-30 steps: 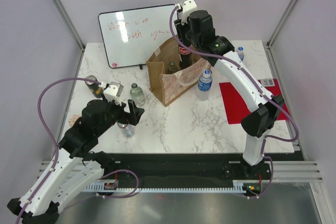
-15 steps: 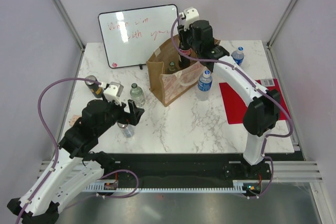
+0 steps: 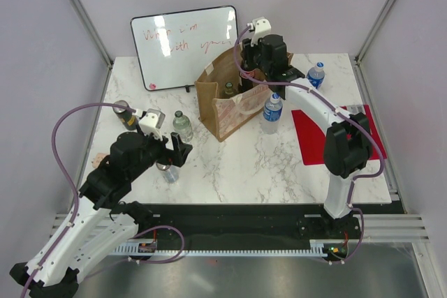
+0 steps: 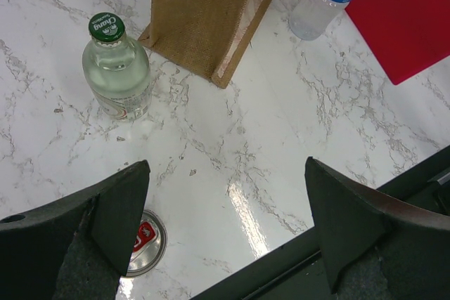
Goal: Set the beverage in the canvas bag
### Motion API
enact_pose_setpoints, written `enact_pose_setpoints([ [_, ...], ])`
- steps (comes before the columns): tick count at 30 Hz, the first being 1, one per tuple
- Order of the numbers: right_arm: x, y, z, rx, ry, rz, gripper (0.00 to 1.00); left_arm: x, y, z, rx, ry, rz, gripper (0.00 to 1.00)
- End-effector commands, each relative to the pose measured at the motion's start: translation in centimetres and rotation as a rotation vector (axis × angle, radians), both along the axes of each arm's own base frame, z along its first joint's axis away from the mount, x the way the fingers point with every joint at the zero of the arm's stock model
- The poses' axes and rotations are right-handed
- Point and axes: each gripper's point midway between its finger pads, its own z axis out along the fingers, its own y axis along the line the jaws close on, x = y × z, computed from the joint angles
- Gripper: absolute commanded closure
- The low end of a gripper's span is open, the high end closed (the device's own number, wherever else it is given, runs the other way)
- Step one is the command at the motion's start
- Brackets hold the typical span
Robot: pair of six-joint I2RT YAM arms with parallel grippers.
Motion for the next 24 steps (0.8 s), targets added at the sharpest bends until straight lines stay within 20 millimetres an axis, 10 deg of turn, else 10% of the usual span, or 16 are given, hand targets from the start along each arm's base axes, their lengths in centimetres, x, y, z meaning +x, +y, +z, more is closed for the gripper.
enact_pose_setpoints([
  [1,0.5,1.7,9.4,0.213,-0.268,0.058,1.0,0.4,-0.3,0.7,0.007,-0.045,-0.023,0.02],
  [24,0.1,5.0,0.9,0.194,-0.173,0.152,1.0,0.5,-0.4,0.6,0.009,-0.041,-0.024,0.02],
])
